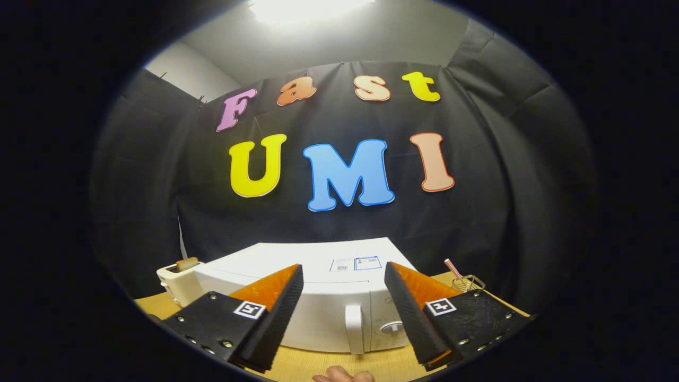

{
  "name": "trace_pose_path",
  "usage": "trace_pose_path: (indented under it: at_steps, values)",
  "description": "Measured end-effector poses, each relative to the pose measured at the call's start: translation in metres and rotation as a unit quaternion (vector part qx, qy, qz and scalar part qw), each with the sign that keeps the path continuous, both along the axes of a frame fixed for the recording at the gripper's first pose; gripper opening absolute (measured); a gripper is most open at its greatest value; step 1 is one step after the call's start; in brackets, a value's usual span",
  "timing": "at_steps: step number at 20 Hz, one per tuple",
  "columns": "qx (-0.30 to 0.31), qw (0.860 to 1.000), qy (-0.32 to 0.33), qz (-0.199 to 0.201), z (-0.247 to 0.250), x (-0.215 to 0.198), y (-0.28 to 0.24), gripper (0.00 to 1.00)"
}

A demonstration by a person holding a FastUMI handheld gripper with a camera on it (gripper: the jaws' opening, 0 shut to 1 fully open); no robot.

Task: Open the microwave, put the food inside, and close the microwave door.

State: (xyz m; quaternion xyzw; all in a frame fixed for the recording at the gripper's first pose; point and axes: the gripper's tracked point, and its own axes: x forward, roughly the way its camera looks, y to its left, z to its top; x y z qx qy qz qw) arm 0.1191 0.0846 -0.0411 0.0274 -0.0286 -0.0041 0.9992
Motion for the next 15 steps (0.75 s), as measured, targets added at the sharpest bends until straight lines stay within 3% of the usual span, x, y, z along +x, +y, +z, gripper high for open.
trace_pose_path:
  at_steps: [3,8,11,15]
  values:
    - [0.008,0.999,-0.030,0.009,0.065,-0.026,0.001,0.97]
    - [-0.005,0.997,-0.074,-0.017,0.158,-0.065,-0.020,0.97]
    - [-0.007,0.997,-0.074,-0.019,0.178,-0.080,-0.031,0.97]
    - [-0.018,0.996,-0.087,-0.025,0.169,-0.093,-0.051,0.97]
